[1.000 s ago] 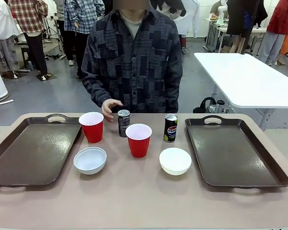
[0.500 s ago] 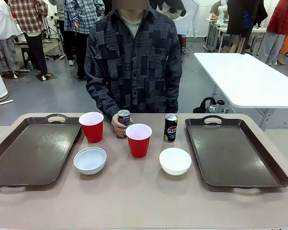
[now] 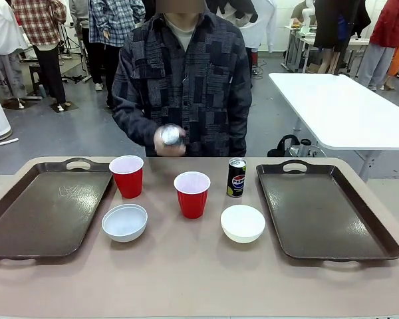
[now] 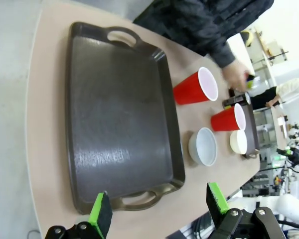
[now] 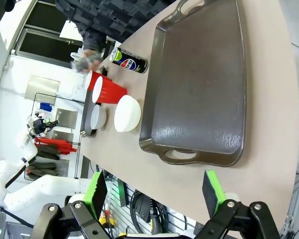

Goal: Prepare tableware on both trays.
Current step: Pick up a Picnic Bowl from the table and place it on a Handle tray.

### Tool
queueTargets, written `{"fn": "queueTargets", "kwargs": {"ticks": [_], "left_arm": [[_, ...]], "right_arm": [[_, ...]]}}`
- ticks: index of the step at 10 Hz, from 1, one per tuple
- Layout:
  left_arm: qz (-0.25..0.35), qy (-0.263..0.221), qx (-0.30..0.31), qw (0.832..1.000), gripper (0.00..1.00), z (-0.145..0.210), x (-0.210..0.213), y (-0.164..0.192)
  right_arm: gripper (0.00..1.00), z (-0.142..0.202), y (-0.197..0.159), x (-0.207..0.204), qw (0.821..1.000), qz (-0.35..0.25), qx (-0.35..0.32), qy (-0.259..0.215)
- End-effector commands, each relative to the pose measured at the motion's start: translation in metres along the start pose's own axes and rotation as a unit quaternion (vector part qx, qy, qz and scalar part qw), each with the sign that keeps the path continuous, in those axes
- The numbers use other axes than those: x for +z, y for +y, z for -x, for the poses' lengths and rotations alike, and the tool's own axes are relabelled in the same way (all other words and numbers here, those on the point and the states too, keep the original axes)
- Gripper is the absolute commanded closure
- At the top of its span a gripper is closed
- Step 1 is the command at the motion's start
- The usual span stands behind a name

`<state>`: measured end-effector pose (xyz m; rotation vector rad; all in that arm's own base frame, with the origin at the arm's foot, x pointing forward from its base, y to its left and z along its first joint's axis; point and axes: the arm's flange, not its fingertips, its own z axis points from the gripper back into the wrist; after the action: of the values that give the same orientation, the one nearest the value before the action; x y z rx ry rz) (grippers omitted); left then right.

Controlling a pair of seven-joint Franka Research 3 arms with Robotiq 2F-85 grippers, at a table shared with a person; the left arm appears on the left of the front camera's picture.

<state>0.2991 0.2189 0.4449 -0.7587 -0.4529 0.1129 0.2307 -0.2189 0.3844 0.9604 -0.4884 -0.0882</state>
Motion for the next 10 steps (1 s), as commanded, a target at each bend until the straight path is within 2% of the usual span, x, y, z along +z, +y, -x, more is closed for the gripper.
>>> {"fn": "queueTargets", "kwargs": {"ticks": [1,4,5,7,10], "left_arm": [[0.007,-0.003,0.000,1.000,0.00,0.000,0.001,0.002],[0.007,-0.003,0.000,1.000,0.00,0.000,0.001,0.002],[0.007,-0.003,0.000,1.000,0.00,0.000,0.001,0.002],[0.007,-0.003,0.000,1.000,0.00,0.000,0.001,0.002],[0.007,-0.003,0.000,1.000,0.00,0.000,0.001,0.002]], "right_arm": [[0.00,0.000,-0.001,-0.001,1.000,-0.006,-0.005,-0.002],[0.00,0.000,0.000,0.000,1.000,0.000,0.000,0.000],[0.00,0.014,0.028,-0.021,0.999,0.040,0.028,0.016],[0.00,0.033,0.094,-0.083,0.988,0.125,0.065,0.059],[0.00,0.056,0.158,-0.190,0.964,0.226,0.077,0.115]]}}
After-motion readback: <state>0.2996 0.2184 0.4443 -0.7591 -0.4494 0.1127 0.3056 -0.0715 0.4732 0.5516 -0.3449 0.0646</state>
